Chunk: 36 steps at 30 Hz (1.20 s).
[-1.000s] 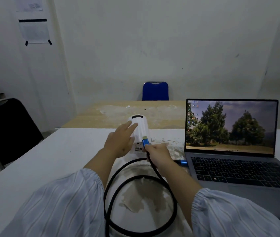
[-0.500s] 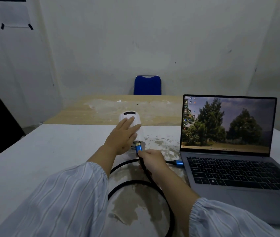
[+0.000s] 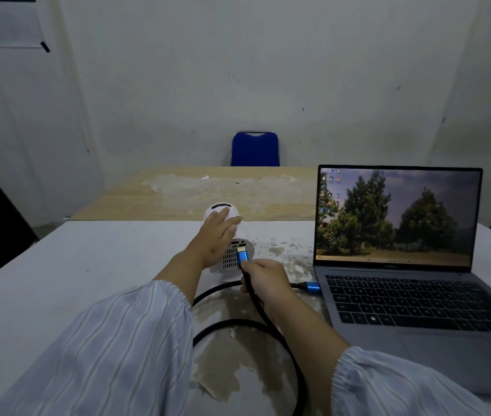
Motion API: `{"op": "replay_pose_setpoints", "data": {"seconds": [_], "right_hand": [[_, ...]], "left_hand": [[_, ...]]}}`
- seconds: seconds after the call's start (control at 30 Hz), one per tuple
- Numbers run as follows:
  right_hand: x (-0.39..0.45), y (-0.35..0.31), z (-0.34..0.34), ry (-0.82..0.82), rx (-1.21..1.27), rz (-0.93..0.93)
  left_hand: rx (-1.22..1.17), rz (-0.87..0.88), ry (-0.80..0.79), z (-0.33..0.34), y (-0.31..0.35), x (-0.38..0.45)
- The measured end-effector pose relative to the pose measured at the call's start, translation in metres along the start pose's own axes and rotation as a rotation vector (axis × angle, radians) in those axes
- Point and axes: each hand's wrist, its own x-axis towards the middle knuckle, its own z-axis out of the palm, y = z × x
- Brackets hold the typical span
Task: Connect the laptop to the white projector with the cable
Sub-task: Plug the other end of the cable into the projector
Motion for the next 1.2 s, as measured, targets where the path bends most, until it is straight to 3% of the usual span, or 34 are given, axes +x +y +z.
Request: {"op": "replay_pose_setpoints", "data": {"seconds": [0.43, 1.2], "right_hand": [[0.009, -0.021, 0.005, 0.044, -0.069, 0.013], [0.025, -0.032, 0.01, 0.024, 0.037, 0.12]], "left_hand": [[-0.042, -0.105, -0.177, -0.013, 0.009, 0.004], [-0.14, -0.094, -0.07, 0.0, 0.008, 0.001]]}}
